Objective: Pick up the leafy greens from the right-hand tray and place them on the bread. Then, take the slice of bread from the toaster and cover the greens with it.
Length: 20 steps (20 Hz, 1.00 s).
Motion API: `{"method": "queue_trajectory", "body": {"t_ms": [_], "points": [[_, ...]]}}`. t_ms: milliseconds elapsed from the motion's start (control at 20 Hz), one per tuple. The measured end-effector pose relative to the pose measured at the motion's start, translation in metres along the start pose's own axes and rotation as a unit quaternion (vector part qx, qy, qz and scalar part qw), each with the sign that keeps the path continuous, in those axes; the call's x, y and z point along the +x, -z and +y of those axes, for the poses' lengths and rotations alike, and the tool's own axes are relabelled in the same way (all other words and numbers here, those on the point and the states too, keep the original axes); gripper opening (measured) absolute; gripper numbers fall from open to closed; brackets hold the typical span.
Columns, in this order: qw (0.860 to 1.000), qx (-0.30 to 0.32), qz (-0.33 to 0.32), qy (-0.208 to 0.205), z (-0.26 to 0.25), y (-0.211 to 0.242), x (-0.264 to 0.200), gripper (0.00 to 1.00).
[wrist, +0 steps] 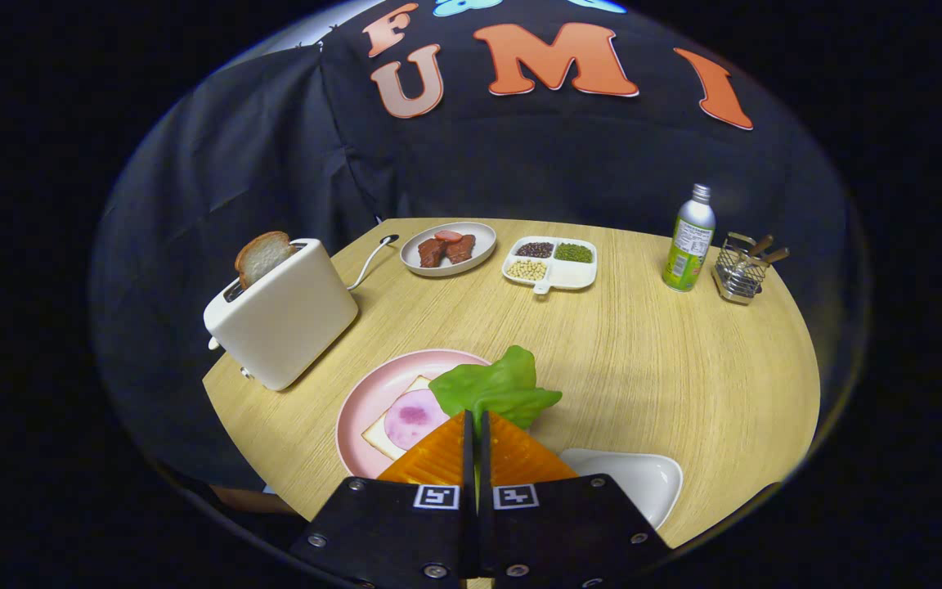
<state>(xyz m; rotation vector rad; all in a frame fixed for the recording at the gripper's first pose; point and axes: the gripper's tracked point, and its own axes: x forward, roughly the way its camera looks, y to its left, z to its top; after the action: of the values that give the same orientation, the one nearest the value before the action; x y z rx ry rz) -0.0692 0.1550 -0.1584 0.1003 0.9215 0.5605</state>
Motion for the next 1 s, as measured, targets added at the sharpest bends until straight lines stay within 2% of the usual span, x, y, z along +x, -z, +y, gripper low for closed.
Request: {"method": "queue_trajectory", "body": {"t_ms": [450, 800, 1000], "points": [[0.998, -0.015, 0.023, -0.061, 0.048, -0.001, 0.024, 0.01], [0.994, -0.004, 0.046, -0.103, 0.075, 0.006, 0.035, 0.01], [0.993, -0.007, 0.073, -0.096, 0.069, 0.022, 0.05, 0.02]]}}
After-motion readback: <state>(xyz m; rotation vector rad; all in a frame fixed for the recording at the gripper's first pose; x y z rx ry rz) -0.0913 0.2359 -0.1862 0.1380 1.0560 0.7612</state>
